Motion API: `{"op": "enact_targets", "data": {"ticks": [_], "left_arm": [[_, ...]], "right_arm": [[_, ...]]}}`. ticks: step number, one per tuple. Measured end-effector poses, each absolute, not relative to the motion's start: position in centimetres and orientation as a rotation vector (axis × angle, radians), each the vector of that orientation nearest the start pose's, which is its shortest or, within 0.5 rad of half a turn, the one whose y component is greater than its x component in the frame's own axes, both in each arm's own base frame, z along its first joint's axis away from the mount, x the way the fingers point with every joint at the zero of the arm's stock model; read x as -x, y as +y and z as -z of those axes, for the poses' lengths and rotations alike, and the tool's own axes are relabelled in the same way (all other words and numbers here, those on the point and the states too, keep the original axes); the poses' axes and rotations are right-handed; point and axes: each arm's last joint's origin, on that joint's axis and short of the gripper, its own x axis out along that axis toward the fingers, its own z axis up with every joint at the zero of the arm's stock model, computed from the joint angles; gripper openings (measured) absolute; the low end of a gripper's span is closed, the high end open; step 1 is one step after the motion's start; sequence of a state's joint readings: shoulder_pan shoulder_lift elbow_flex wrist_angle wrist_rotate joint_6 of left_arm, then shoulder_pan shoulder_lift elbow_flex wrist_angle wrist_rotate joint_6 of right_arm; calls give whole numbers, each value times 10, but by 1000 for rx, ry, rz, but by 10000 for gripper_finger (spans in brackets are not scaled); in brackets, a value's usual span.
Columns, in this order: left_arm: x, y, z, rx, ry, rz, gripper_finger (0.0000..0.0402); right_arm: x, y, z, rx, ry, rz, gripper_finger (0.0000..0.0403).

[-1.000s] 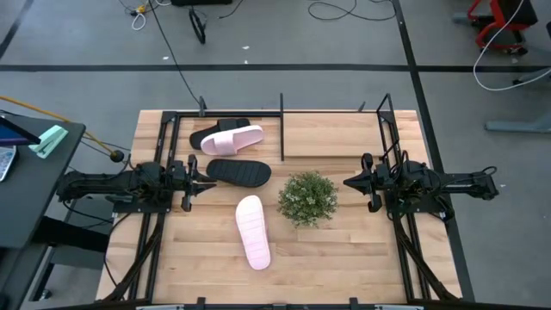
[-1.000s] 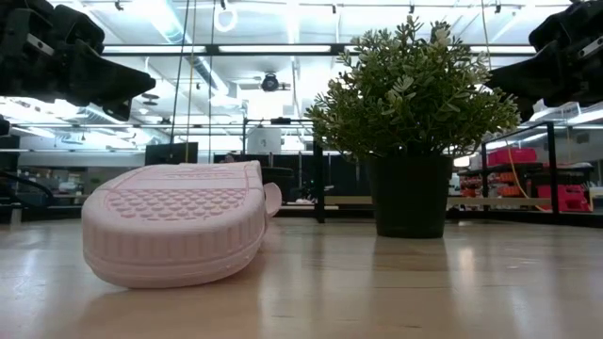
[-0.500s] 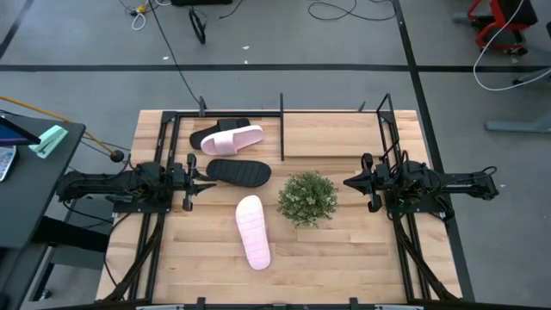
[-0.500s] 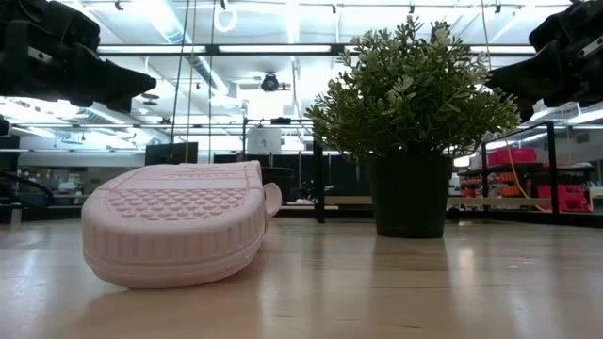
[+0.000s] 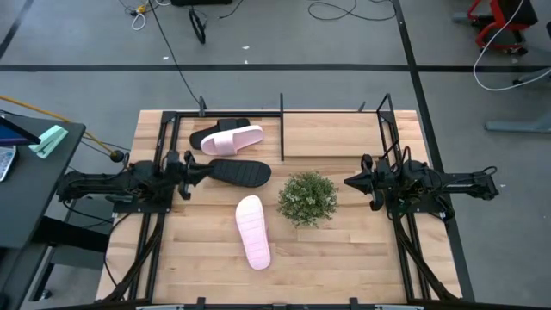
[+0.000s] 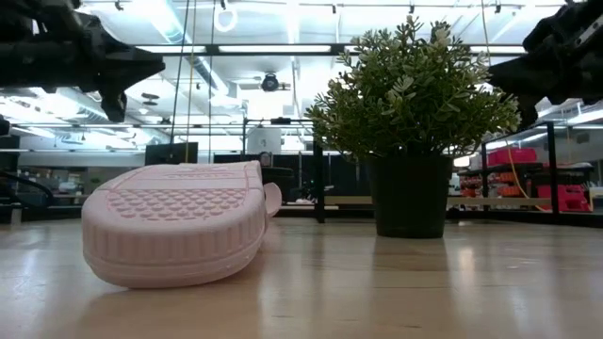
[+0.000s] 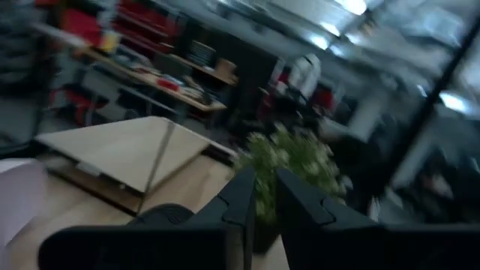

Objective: Pick and place slides into the shelf
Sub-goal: Put the top pink slide on the shelf

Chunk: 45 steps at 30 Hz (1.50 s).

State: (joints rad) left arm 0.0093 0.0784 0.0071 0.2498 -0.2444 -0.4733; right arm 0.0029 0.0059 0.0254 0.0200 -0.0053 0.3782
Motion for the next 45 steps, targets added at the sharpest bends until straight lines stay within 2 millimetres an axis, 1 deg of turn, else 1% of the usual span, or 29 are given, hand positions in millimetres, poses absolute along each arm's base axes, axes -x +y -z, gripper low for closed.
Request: {"op": "enact_targets", "data": {"ticks": [4,7,11,13,19,22,26,28,31,34,38,40,45], "left_arm": [[-99,10,-184,598,-269,-260,46],[-99,11,-185,684,-298,-276,46],[-97,11,-191,723,-331,-282,47],[-97,11,-194,725,-346,-280,48],[-97,11,-194,733,-344,-278,52],[-96,12,-194,797,-369,-293,51],[-95,13,-196,930,-429,-315,48],[-95,13,-197,966,-448,-297,50],[-94,13,-201,962,-447,-274,52],[-91,13,-215,886,-459,-276,53],[-82,13,-243,755,-454,-322,56],[-78,14,-257,709,-391,-365,57],[-74,14,-284,652,-126,-477,57]], "right_arm": [[-96,0,-175,-530,-52,4,18],[-96,-1,-179,-643,-103,6,18],[-95,-3,-184,-759,-168,40,18],[-95,-3,-185,-770,-183,50,18],[-95,-4,-187,-785,-211,60,18],[-95,-4,-187,-832,-217,63,18],[-95,-4,-187,-862,-228,71,18],[-94,-4,-188,-849,-236,70,18],[-94,-4,-190,-843,-252,64,18],[-94,-4,-190,-850,-256,61,18],[-94,-4,-191,-850,-263,58,18],[-94,-4,-191,-850,-265,57,18],[-94,-4,-192,-851,-277,50,18]]}}
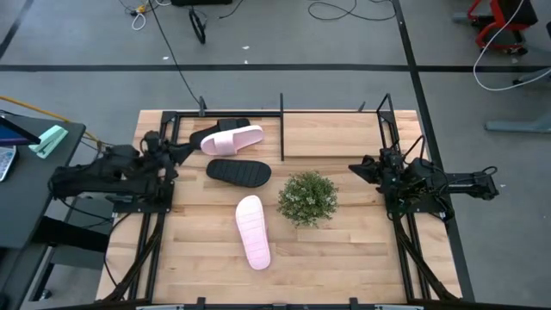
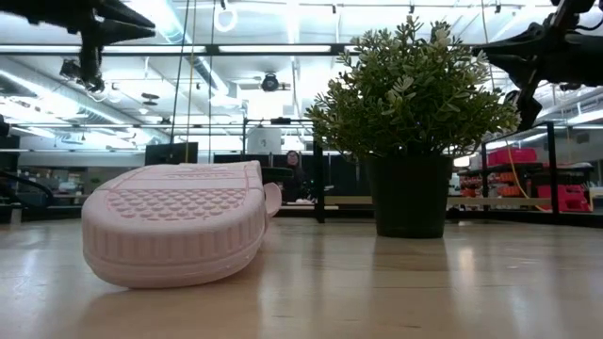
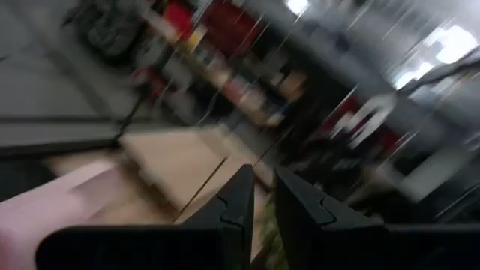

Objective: Pick and place slides into the shelf
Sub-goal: Put the top pink slide on the shelf

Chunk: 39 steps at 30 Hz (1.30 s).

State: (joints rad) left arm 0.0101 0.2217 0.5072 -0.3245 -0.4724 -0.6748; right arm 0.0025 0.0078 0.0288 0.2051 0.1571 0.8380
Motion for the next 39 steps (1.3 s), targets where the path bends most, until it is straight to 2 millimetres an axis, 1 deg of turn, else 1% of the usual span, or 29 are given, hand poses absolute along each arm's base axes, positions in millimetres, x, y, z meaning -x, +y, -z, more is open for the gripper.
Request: {"op": "enact_targets", "data": {"ticks": [3,8,12,14,20,24,27,30,34,39], "left_arm": [[-78,14,-297,619,52,-545,57],[-95,15,-306,531,319,-660,56],[-109,16,-305,472,477,-720,60],[-116,17,-303,454,533,-752,63],[-130,32,-292,452,624,-884,75],[-131,49,-285,510,669,-988,89],[-129,62,-282,575,701,-1039,100],[-128,74,-279,594,738,-1038,111],[-129,86,-278,574,776,-979,126],[-130,97,-274,527,832,-940,151]], "right_arm": [[-93,-4,-193,-842,-285,48,18],[-93,-4,-197,-801,-293,49,18],[-90,-4,-213,-706,-307,55,18],[-90,-4,-222,-656,-276,73,18],[-91,-3,-267,-503,-88,96,18],[-100,-3,-295,-451,32,107,18],[-110,-2,-312,-421,106,109,18],[-123,-1,-324,-392,143,80,18],[-140,0,-332,-386,197,54,18],[-152,1,-331,-395,277,37,30]]}}
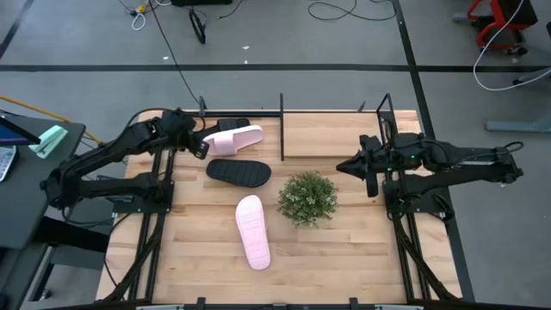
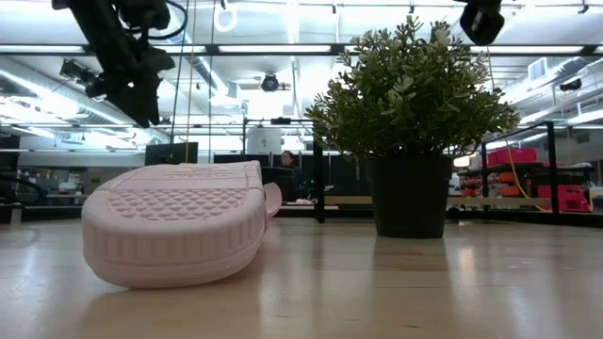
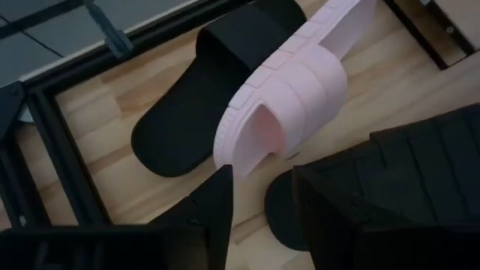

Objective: Pick and place slides into the shelf
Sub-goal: Put the top pink slide on the shelf

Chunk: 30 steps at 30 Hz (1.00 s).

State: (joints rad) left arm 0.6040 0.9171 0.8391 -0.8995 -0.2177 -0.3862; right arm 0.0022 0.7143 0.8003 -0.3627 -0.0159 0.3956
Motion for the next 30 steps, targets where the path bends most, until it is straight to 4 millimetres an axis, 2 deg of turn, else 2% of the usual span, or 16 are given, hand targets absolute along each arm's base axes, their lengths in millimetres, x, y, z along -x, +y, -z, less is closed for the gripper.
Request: {"op": "enact_targets", "data": {"ticks": [8,17,26,30], "left_arm": [[-135,113,-262,528,934,-889,180],[-143,133,-248,544,1000,-818,184],[-146,134,-247,616,968,-735,187],[-145,134,-247,591,981,-725,181]], "right_arm": [[-155,1,-330,-419,296,30,63],[-155,1,-330,-417,299,32,94],[-155,0,-328,-415,306,84,126],[-157,0,-327,-414,313,94,133]]}}
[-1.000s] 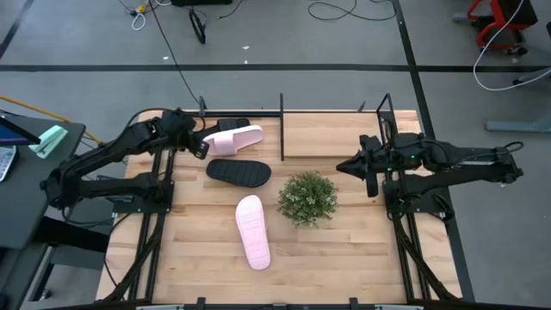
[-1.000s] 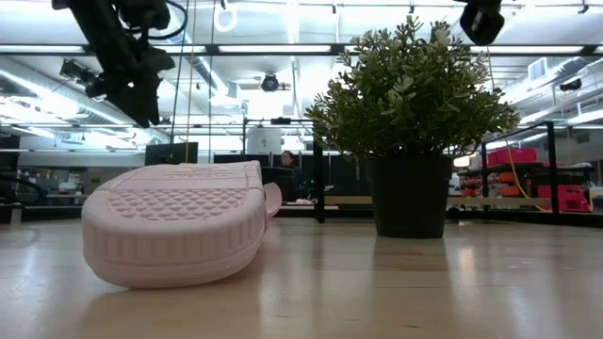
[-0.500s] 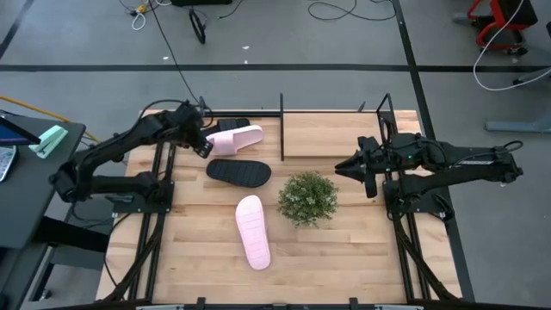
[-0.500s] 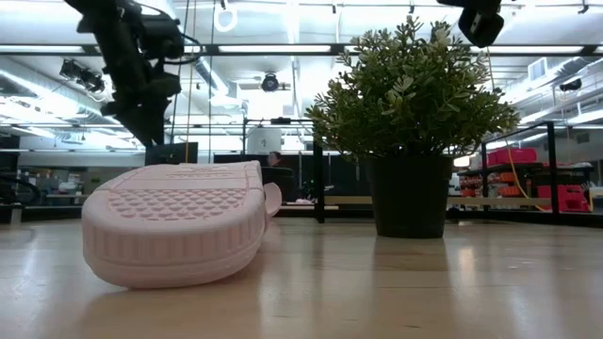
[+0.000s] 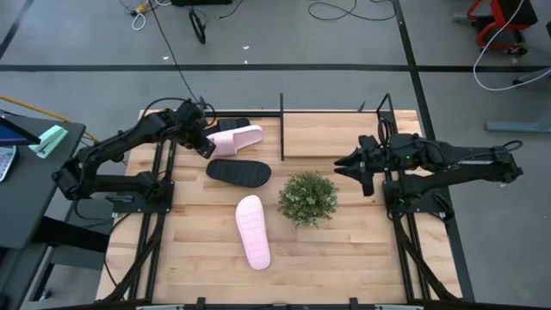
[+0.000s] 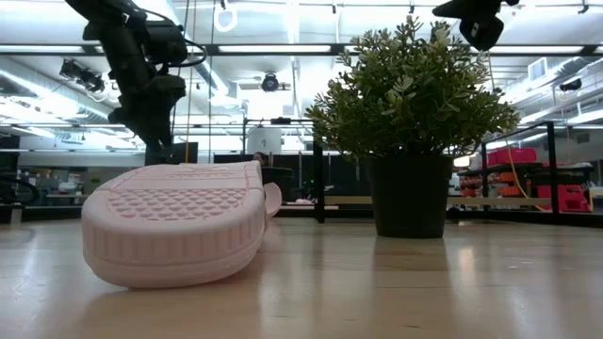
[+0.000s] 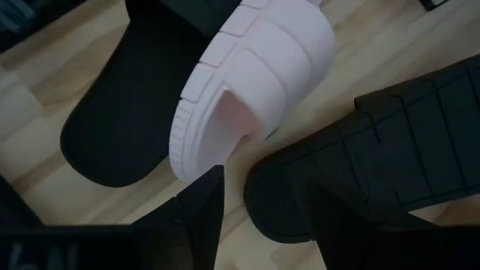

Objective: Pick and place slides into the shelf
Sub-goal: Put the top pink slide on the shelf

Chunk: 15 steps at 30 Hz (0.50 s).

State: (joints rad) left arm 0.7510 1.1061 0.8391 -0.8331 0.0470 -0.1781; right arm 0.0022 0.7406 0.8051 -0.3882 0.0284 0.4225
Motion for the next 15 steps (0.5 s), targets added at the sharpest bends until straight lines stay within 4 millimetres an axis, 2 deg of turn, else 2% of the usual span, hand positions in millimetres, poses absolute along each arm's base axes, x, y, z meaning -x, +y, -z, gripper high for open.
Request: {"op": "enact_targets", "data": {"ticks": [15], "left_arm": [[-127,154,-247,536,978,-736,185]], "right_arm": [[-172,1,-317,-420,386,74,137]]}}
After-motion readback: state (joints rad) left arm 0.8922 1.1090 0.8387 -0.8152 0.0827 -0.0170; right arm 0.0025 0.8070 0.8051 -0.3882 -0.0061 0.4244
